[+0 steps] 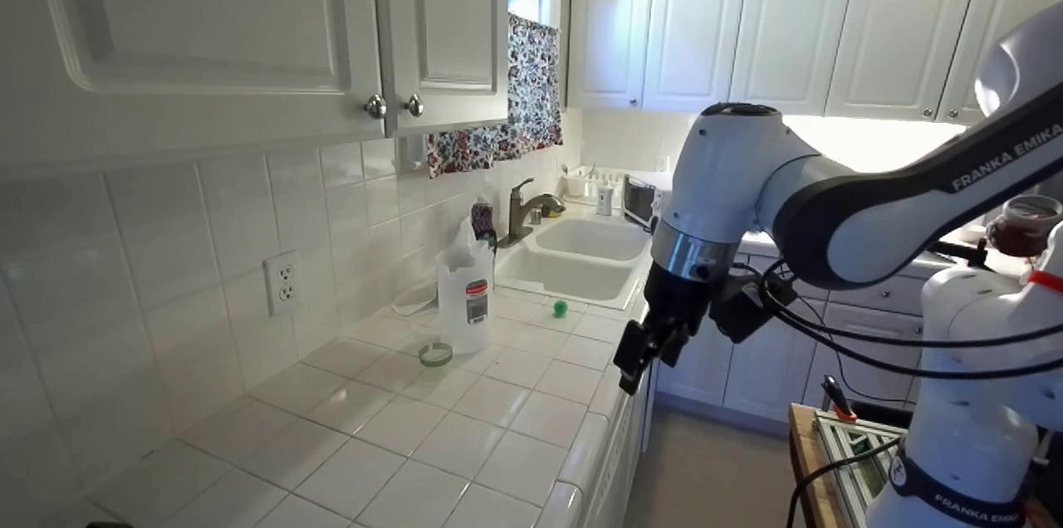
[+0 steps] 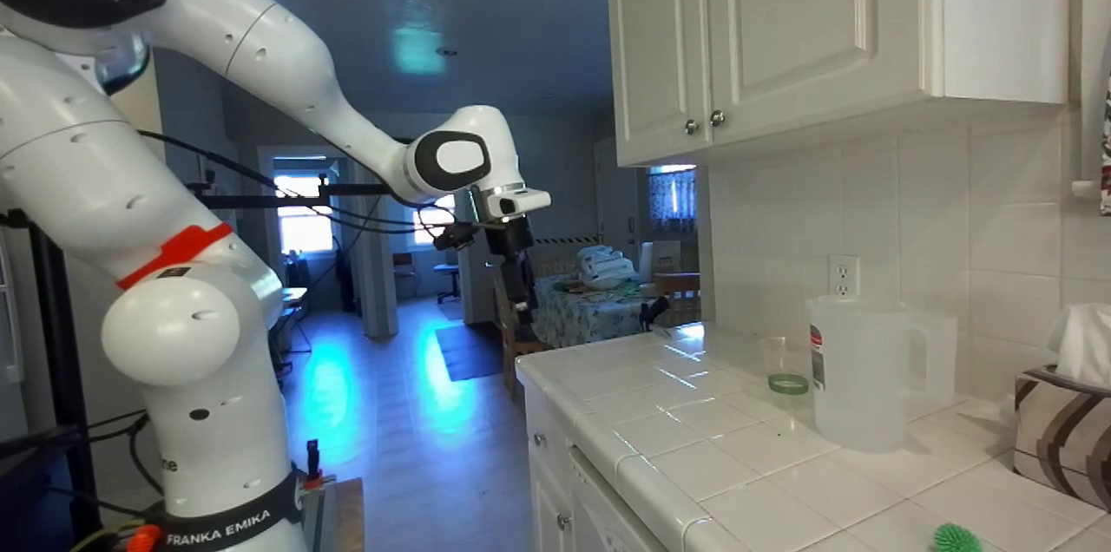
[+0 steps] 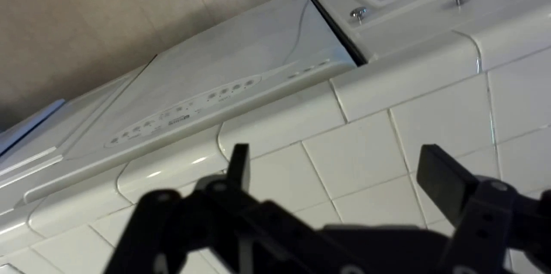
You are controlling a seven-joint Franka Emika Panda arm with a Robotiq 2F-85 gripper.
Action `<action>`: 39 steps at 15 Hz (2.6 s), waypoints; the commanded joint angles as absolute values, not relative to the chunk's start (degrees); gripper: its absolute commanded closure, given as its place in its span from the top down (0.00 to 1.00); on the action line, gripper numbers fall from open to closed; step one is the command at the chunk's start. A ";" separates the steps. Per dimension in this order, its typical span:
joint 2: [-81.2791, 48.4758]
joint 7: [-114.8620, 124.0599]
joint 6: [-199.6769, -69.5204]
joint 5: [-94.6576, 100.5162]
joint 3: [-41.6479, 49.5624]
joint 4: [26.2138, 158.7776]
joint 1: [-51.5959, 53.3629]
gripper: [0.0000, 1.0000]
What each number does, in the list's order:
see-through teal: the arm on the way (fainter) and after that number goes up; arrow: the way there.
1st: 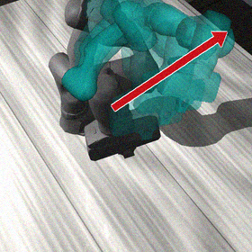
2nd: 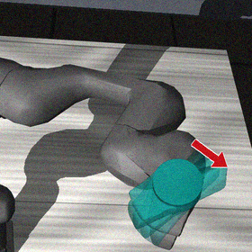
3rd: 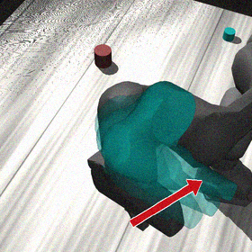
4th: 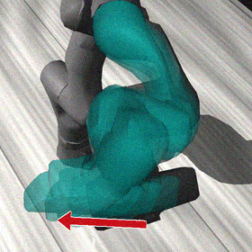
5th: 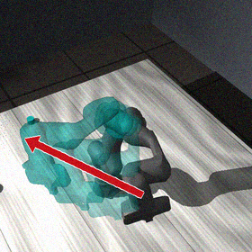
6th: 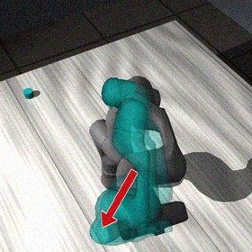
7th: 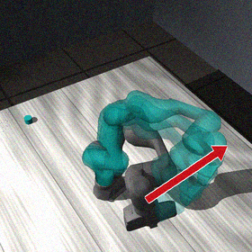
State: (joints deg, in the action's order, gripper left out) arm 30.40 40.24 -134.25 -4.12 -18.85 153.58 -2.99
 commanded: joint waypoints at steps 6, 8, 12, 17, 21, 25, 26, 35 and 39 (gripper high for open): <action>30.38 45.66 -139.49 1.58 -15.55 152.50 -6.18 1.00; 31.14 46.43 -139.48 2.00 -15.63 152.49 -6.50 1.00; 30.28 47.23 -138.29 2.32 -15.72 151.26 -7.25 1.00; 30.35 51.43 -138.86 4.26 -13.67 148.90 -11.68 1.00; 26.29 48.96 -142.66 5.52 -10.29 145.31 -13.56 1.00; 20.11 41.01 -147.27 2.77 -5.20 141.62 -11.42 1.00; 18.33 37.72 -147.52 1.77 -3.59 140.38 -10.66 1.00; 16.11 34.48 -146.99 2.43 -1.27 138.89 -11.08 1.00; 16.12 34.48 -146.99 2.44 -1.32 138.89 -11.07 1.00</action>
